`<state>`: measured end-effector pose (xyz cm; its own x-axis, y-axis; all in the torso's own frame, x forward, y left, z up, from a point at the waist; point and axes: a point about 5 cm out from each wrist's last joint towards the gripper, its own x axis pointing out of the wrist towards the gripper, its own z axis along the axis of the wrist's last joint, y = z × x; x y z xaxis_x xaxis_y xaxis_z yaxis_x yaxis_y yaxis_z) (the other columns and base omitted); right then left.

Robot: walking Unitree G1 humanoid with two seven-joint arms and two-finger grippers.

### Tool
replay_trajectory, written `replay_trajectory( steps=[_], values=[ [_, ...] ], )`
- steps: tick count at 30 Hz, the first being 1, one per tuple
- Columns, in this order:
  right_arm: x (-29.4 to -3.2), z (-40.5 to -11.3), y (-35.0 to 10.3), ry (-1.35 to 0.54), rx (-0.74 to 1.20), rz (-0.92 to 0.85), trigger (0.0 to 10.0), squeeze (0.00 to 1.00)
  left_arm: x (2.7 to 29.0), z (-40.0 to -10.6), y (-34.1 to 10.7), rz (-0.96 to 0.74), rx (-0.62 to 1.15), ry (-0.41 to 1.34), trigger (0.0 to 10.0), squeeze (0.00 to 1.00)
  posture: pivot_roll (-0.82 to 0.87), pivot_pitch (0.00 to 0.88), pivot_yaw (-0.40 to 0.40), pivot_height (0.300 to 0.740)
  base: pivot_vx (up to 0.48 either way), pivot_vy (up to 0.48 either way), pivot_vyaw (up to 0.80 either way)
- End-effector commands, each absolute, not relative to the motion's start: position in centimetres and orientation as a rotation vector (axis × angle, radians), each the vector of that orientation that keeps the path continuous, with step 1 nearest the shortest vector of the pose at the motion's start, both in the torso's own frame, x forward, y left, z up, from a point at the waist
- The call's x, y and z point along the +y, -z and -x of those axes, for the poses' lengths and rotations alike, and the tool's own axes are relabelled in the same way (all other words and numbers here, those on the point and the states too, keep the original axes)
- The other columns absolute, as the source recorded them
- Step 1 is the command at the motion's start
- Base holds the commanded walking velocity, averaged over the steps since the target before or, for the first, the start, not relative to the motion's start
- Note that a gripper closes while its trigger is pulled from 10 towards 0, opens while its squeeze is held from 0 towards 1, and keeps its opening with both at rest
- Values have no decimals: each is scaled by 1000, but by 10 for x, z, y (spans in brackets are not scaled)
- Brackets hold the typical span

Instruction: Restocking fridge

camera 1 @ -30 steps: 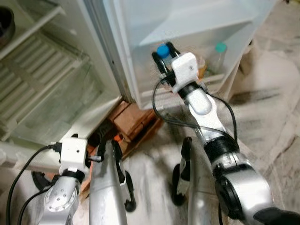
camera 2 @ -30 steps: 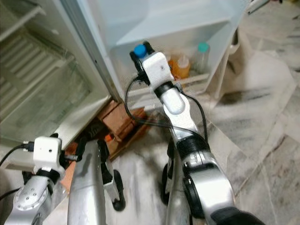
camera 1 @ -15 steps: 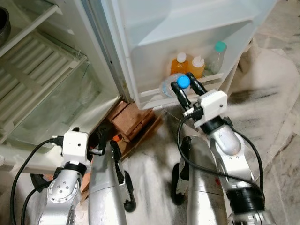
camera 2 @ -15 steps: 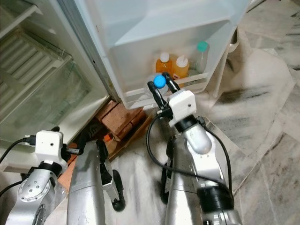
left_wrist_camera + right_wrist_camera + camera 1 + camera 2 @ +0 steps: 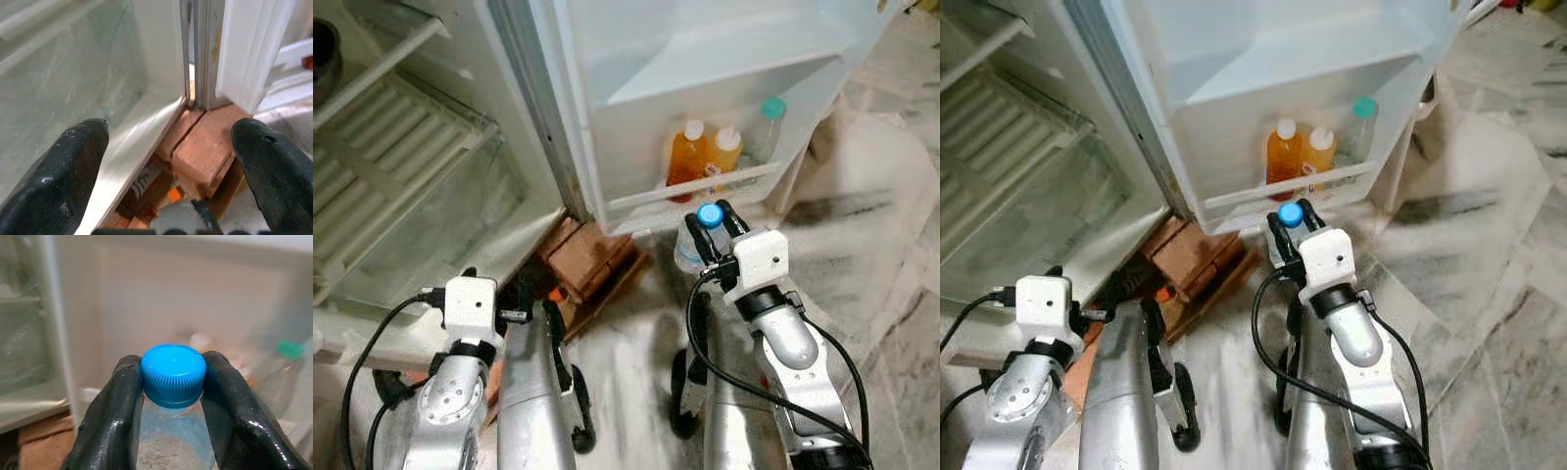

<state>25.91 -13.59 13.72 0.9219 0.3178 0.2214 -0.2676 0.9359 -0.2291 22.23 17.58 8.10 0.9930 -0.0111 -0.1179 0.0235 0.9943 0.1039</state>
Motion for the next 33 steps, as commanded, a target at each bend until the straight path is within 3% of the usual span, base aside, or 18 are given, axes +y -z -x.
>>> replay_trajectory(
  steps=[1, 7, 14, 22, 33],
  values=[
    [-143, -261, -134, -252, -228, 186, 10000, 0, 179, -222, -76, -116, 134, -13, 10000, 0, 156, 110, 44, 519, 0, 0, 0],
    [-146, -267, -131, -211, -203, 171, 10000, 0, 176, -227, -79, -117, 106, -35, 10000, 0, 156, 79, 31, 519, 0, 0, 0],
    [-115, -277, -157, -314, -306, 139, 10000, 0, 172, -227, -73, -119, 102, -26, 10000, 0, 158, 85, 19, 519, 0, 0, 0],
    [-135, -271, -138, -248, -214, 99, 10000, 0, 181, -220, -69, -120, 111, -60, 10000, 0, 154, 51, 16, 519, 0, 0, 0],
    [-145, -274, -121, -158, -150, 60, 10000, 0, 170, -222, -59, -70, 128, -63, 10000, 0, 130, 0, 10, 594, 0, 0, 0]
  ],
)
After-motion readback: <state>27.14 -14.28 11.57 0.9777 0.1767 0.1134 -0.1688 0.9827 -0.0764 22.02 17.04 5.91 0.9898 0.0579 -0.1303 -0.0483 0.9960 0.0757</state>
